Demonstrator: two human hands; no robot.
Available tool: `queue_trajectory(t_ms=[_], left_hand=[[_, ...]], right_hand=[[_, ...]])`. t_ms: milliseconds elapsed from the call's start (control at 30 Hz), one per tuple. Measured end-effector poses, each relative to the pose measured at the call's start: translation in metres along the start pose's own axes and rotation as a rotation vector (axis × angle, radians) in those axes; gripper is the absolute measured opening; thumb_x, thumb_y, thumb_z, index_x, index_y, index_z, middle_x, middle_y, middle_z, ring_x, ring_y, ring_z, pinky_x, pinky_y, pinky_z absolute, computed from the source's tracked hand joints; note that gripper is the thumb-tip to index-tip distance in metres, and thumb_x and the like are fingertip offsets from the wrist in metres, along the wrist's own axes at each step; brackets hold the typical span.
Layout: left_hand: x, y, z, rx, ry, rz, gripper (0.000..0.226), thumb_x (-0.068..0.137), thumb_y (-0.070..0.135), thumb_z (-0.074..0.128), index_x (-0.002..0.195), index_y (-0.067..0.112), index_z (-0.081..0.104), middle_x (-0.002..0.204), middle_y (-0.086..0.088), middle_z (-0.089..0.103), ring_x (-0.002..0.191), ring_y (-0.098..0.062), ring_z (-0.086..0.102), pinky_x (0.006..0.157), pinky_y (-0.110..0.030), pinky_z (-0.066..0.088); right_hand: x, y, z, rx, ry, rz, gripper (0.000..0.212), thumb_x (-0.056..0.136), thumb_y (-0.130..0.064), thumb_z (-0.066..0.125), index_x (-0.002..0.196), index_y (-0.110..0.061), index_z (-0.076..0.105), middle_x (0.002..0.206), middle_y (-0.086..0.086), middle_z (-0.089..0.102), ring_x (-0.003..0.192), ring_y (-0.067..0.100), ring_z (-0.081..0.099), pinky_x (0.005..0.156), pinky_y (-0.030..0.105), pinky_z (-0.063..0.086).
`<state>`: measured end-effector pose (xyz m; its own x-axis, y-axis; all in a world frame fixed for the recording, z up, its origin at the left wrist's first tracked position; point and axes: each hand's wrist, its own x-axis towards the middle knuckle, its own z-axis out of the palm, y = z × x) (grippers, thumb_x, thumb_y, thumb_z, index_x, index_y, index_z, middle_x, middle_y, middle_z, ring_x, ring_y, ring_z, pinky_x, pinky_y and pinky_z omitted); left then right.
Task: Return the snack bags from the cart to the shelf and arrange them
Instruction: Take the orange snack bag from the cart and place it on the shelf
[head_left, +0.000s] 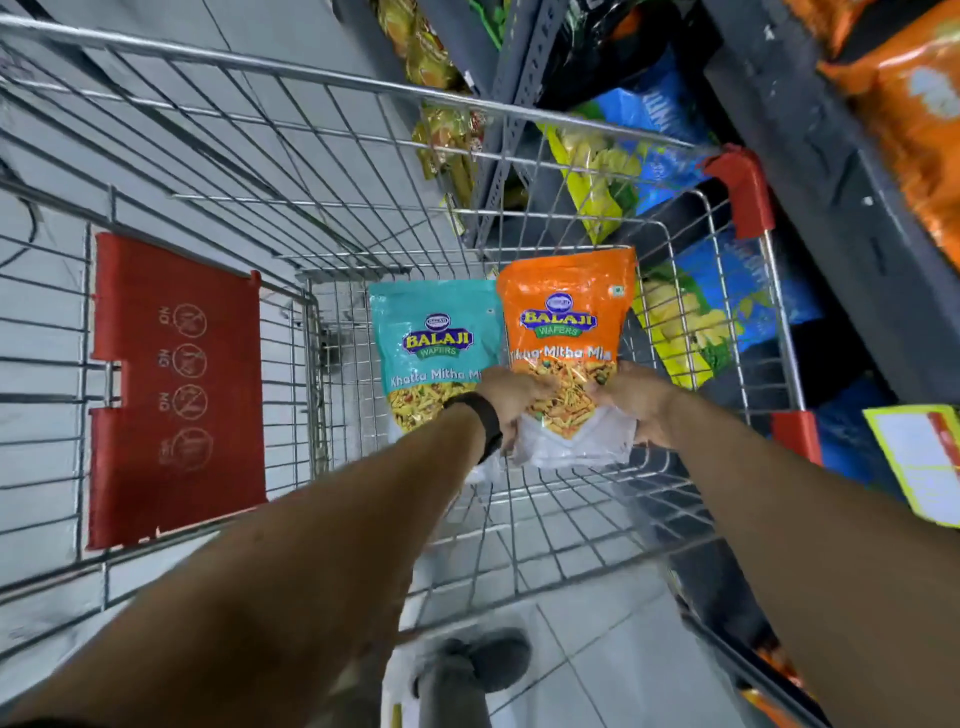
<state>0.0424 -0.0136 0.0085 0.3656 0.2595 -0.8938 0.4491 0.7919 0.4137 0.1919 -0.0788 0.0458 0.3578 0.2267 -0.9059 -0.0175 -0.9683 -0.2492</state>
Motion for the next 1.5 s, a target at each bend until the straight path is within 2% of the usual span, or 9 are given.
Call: queue_trajectory(t_ms=[100,233,333,433,600,767,1100,1267,1500], left_hand=[[-0.030,0.008,-0.008,0.045,-0.075,0.009,0.064,0.093,0.026,0.073,0.149,0.006,0.049,0.160,-0.015,0.046,0.146,-0.038,0.044,0.118,-0.051,0.040],[-0.094,0.023,-0.010,0.021,-0.104,0.167,0.048,0.068,0.032,0.087,0.113,0.018,0.077,0.137,-0.012,0.070,0.132,-0.037,0.060,0.118,-0.057,0.040],[-0.176,0.047,-0.003,-0.162,-0.129,0.338,0.054,0.069,0.009,0.085,0.121,0.006,0.073,0.123,-0.017,0.077,0.117,-0.038,0.071,0.111,-0.062,0.047],[-0.275,0.069,0.013,-0.218,-0.238,0.550,0.058,0.071,0.000,0.081,0.127,0.006,0.068,0.122,-0.018,0.077,0.102,-0.030,0.075,0.109,-0.057,0.050],[-0.435,0.107,0.076,-0.054,-0.389,0.809,0.055,0.078,0.007,0.078,0.130,0.018,0.066,0.132,-0.017,0.072,0.111,-0.030,0.065,0.098,-0.054,0.043],[-0.540,0.136,0.165,0.131,-0.532,1.053,0.057,0.079,0.000,0.077,0.132,0.014,0.062,0.126,-0.012,0.075,0.103,-0.023,0.072,0.084,-0.045,0.058],[-0.590,0.171,0.387,0.348,-0.836,1.142,0.060,0.073,-0.005,0.080,0.127,0.014,0.061,0.115,-0.006,0.079,0.105,-0.022,0.075,0.090,-0.040,0.062],[-0.583,0.173,0.470,0.407,-0.851,1.120,0.062,0.077,-0.017,0.076,0.130,0.007,0.055,0.118,-0.012,0.073,0.113,-0.032,0.067,0.087,-0.039,0.057],[-0.552,0.158,0.504,0.492,-0.804,1.115,0.053,0.084,-0.010,0.076,0.132,0.001,0.055,0.132,-0.022,0.070,0.125,-0.040,0.065,0.103,-0.047,0.054]], right_hand=[[-0.039,-0.004,-0.008,-0.024,0.005,-0.081,0.045,0.094,-0.024,0.070,0.134,-0.009,0.056,0.130,0.018,0.067,0.115,0.036,0.067,0.097,0.052,0.056],[-0.127,-0.013,-0.019,0.060,0.007,-0.228,0.024,0.097,-0.027,0.064,0.109,-0.009,0.054,0.102,0.001,0.063,0.090,0.018,0.062,0.090,0.045,0.055],[-0.198,-0.015,-0.034,0.200,0.026,-0.469,0.010,0.097,-0.017,0.066,0.103,-0.022,0.060,0.101,-0.006,0.071,0.089,0.011,0.066,0.086,0.037,0.058],[-0.282,-0.009,-0.058,0.303,0.087,-0.728,0.019,0.094,-0.012,0.069,0.110,-0.022,0.068,0.124,0.006,0.074,0.099,0.011,0.072,0.097,0.033,0.058],[-0.447,0.031,-0.124,0.481,0.315,-1.083,0.023,0.087,-0.015,0.074,0.105,-0.030,0.073,0.113,-0.001,0.078,0.107,0.019,0.071,0.098,0.042,0.055],[-0.555,0.086,-0.202,0.546,0.533,-1.251,0.031,0.087,0.008,0.069,0.109,-0.014,0.067,0.105,0.001,0.075,0.098,0.013,0.067,0.091,0.035,0.053],[-0.632,0.189,-0.323,0.976,0.841,-1.231,0.032,0.099,-0.006,0.060,0.130,-0.014,0.058,0.120,0.004,0.073,0.094,0.008,0.073,0.072,0.018,0.059],[-0.627,0.221,-0.363,1.127,0.974,-1.171,0.037,0.099,-0.007,0.060,0.135,-0.015,0.054,0.129,0.008,0.070,0.109,0.020,0.069,0.081,0.030,0.056],[-0.589,0.245,-0.374,1.216,0.998,-1.113,0.034,0.099,-0.015,0.063,0.133,-0.016,0.059,0.123,0.003,0.075,0.111,0.018,0.072,0.072,0.019,0.058]])
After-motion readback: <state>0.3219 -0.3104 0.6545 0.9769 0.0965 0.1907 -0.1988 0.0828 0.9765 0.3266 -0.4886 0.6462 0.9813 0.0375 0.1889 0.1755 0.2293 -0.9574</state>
